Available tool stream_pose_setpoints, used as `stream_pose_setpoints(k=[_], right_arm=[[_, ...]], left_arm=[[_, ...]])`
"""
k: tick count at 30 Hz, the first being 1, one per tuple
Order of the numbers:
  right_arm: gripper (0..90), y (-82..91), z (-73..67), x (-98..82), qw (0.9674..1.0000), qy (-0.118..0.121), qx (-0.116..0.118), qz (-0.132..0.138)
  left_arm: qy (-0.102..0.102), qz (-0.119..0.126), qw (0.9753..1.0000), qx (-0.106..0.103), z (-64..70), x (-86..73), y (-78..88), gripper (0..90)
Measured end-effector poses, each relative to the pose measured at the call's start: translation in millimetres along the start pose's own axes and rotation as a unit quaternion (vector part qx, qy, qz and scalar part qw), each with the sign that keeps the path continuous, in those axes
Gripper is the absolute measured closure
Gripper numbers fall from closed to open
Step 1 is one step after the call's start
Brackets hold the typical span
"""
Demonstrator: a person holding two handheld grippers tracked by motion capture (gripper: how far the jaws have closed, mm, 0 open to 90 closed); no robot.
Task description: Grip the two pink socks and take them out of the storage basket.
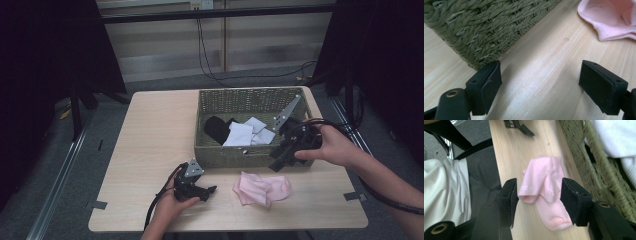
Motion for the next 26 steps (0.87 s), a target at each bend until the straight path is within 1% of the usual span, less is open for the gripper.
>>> stream_pose_setpoints(k=[3,5,8,10,11,13,14,16,19,21,26], right_arm=[[44.9,-6.7,1.7,-5.1,0.9999,-0.005,-0.01,0.001],[42.9,-13.4,4.2,-9.5,0.9999,-0.002,-0.016,0.002],[42.2,-22.4,7.3,-15.7,0.9998,-0.003,-0.017,0.006],[41.0,-29.9,10.5,-22.0,0.9996,-0.005,-0.028,0.007],[40.7,-33.6,11.5,-24.8,0.9995,-0.007,-0.029,0.008],[39.4,-40.2,13.1,-30.3,0.9993,-0.011,-0.034,0.005],[39.4,-46.7,14.5,-35.5,0.9994,-0.014,-0.032,0.007],[39.0,-51.9,15.9,-40.1,0.9993,-0.018,-0.032,0.012],[38.0,-61.9,19.6,-49.1,0.9985,-0.026,-0.046,0.015],[36.6,-68.2,21.1,-54.0,0.9983,-0.027,-0.047,0.019],[32.5,-79.6,22.7,-62.9,0.9975,-0.042,-0.048,0.029]], left_arm=[[-0.001,0.0,1.0,0.001,-0.2,0.0,0.0,17.6],[-0.001,0.0,1.0,0.001,-0.2,0.0,0.1,17.6],[-0.001,0.0,1.0,0.001,-0.2,0.0,0.1,17.6],[-0.001,0.0,1.0,0.001,-0.2,0.0,0.1,17.6],[-0.001,0.0,1.0,0.001,-0.2,0.0,0.1,17.6],[-0.001,0.0,1.0,0.001,-0.2,0.0,0.0,17.6],[-0.001,0.0,1.0,0.001,-0.2,0.0,0.1,17.6],[-0.001,0.0,1.0,0.001,-0.2,0.0,0.1,17.6],[-0.001,0.0,1.0,0.001,-0.2,0.0,0.1,17.6],[-0.001,0.0,1.0,0.001,-0.2,0.0,0.1,17.6],[0.0,0.0,1.0,0.0,0.0,0.0,0.0,17.6]])
Point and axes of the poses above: each handheld gripper's, and its own axes: y roughly backward along the jaws, x roughly out of its top, z roughly to its right, the point moved 5 cm from there along -y, roughly forward along the jaws, and after that the axes turned 13 degrees about -z, right-handed, at the moved point
